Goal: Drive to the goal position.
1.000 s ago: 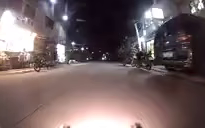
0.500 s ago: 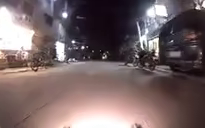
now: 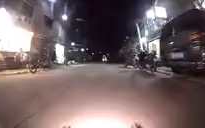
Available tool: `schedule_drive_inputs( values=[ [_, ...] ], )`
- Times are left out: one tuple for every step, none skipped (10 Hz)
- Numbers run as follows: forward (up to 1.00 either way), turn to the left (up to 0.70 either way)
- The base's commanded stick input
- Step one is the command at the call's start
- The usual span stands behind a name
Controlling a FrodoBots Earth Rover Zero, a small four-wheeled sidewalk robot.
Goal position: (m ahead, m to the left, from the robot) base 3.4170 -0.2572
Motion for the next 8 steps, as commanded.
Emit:
schedule_drive_inputs(
  values=[
    [0.7, 0.0],
    [0.7, 0.0],
    [0.7, 0.0],
    [0.7, 0.0],
    [0.7, 0.0],
    [0.7, 0.0],
    [0.7, 0.0],
    [0.7, 0.0]
  ],
)
